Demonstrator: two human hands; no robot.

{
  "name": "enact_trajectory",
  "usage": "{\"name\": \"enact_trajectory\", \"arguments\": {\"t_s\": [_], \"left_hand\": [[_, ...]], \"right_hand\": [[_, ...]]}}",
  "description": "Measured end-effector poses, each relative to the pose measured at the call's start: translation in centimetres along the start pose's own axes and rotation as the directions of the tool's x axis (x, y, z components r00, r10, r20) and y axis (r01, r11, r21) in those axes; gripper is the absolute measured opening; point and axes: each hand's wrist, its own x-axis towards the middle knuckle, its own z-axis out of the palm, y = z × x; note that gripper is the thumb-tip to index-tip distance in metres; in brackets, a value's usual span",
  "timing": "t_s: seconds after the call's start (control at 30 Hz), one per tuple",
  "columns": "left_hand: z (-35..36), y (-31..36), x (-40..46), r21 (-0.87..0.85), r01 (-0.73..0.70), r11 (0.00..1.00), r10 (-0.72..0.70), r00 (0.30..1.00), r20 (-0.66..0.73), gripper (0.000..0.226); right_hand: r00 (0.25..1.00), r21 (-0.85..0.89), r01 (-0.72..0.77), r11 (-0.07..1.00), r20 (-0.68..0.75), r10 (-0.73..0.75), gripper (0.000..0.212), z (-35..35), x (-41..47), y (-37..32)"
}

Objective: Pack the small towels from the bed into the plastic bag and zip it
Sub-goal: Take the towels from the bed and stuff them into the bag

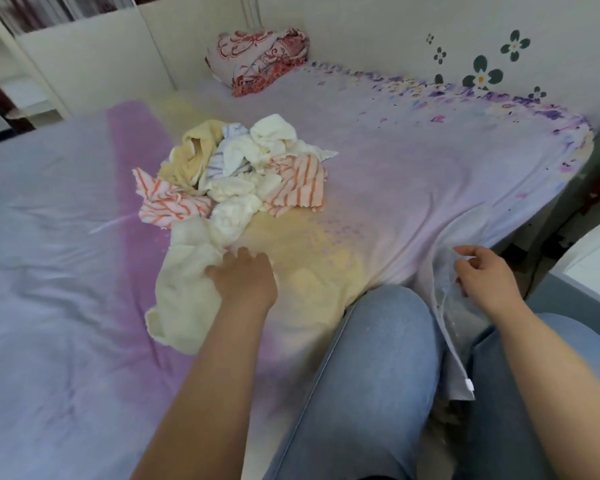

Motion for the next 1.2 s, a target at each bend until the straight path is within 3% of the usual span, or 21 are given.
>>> {"name": "enact_trajectory", "arguments": {"t_s": [0.1, 0.2, 0.27, 0.33, 0.4, 0.47, 0.5, 0.53, 0.6, 0.63, 0.7, 0.77, 0.87, 0.93, 1.0, 1.07, 1.13, 1.2], "left_hand": [[0.4, -0.3, 0.1, -0.082, -0.022, 0.996, 0.008, 0.985, -0.173, 0.026], [-2.7, 0.7, 0.4, -0.317, -0.203, 0.926, 0.006, 0.850, -0.527, 0.028], [-6.6, 1.9, 0.6, -0.539, -0.357, 0.763, -0.124, 0.738, -0.664, 0.033], [-10.4, 3.3, 1.0, -0.689, -0.528, 0.496, -0.274, 0.658, -0.701, 0.031], [-12.7, 5.0, 1.9, -0.717, -0.653, 0.241, -0.348, 0.632, -0.693, 0.025], [-13.0, 6.6, 2.7, -0.738, -0.663, 0.128, -0.296, 0.684, -0.666, 0.020], [-12.2, 7.4, 3.4, -0.763, -0.623, 0.170, -0.193, 0.739, -0.646, 0.023], [-10.6, 8.2, 4.5, -0.771, -0.549, 0.322, -0.035, 0.807, -0.590, 0.030], [-6.1, 9.4, 6.1, -0.540, -0.365, 0.759, 0.264, 0.930, -0.256, 0.048], [-4.1, 9.4, 6.3, -0.383, -0.310, 0.870, 0.305, 0.949, -0.077, 0.056], [-1.6, 9.3, 6.1, -0.308, -0.274, 0.911, 0.309, 0.949, 0.070, 0.065], [-1.2, 9.4, 5.5, -0.303, -0.287, 0.909, 0.324, 0.943, 0.079, 0.067], [-2.0, 9.9, 4.7, -0.195, -0.341, 0.920, 0.349, 0.937, 0.010, 0.042], [-2.3, 10.6, 4.1, -0.299, -0.387, 0.872, 0.374, 0.922, -0.103, 0.031], [-3.2, 11.2, 3.4, -0.576, -0.454, 0.679, 0.380, 0.890, -0.253, 0.035], [-5.4, 12.2, 2.2, -0.813, -0.486, 0.319, 0.321, 0.863, -0.390, 0.049], [-8.3, 13.4, 1.0, -0.880, -0.466, -0.091, 0.263, 0.841, -0.472, 0.057], [-11.0, 14.7, 0.5, -0.788, -0.364, -0.496, 0.246, 0.812, -0.530, 0.050]], "right_hand": [[1.000, 0.020, -0.016, 1.000, -0.004, 0.016, 0.028, -0.4, -0.2, 0.2], [0.998, 0.092, -0.050, 0.995, -0.023, 0.052, 0.029, -1.2, -0.1, 0.5], [0.997, 0.134, -0.065, 0.989, -0.034, 0.071, 0.027, -1.6, -0.2, 0.6], [0.996, 0.160, -0.073, 0.984, -0.045, 0.081, 0.026, -1.8, -0.2, 0.6], [0.995, 0.162, -0.071, 0.984, -0.057, 0.082, 0.026, -2.1, -0.3, 0.7], [0.994, 0.156, -0.077, 0.985, -0.066, 0.088, 0.025, -2.3, -0.4, 0.8], [0.994, 0.157, -0.079, 0.984, -0.069, 0.091, 0.025, -2.4, -0.4, 0.8], [0.993, 0.159, -0.079, 0.984, -0.069, 0.091, 0.024, -2.5, -0.4, 0.8], [0.994, 0.161, -0.076, 0.984, -0.063, 0.087, 0.024, -2.7, -0.4, 0.8], [0.995, 0.160, -0.074, 0.984, -0.059, 0.084, 0.024, -2.7, -0.4, 0.9], [0.996, 0.155, -0.075, 0.985, -0.044, 0.083, 0.023, -2.9, -0.4, 0.9], [0.997, 0.144, -0.069, 0.987, -0.028, 0.074, 0.024, -3.0, -0.5, 0.9], [0.998, 0.121, -0.058, 0.991, -0.018, 0.061, 0.025, -2.9, -0.4, 0.8], [0.998, 0.124, -0.063, 0.990, -0.020, 0.066, 0.025, -2.9, -0.4, 0.8], [0.997, 0.126, -0.069, 0.990, -0.023, 0.072, 0.026, -3.0, -0.5, 0.9], [0.996, 0.149, -0.077, 0.986, -0.041, 0.084, 0.029, -3.2, -0.6, 1.0], [0.991, 0.185, -0.103, 0.977, -0.069, 0.117, 0.034, -3.6, -0.6, 1.0], [0.983, 0.226, -0.134, 0.965, -0.095, 0.159, 0.033, -4.2, -0.6, 1.0]]}}
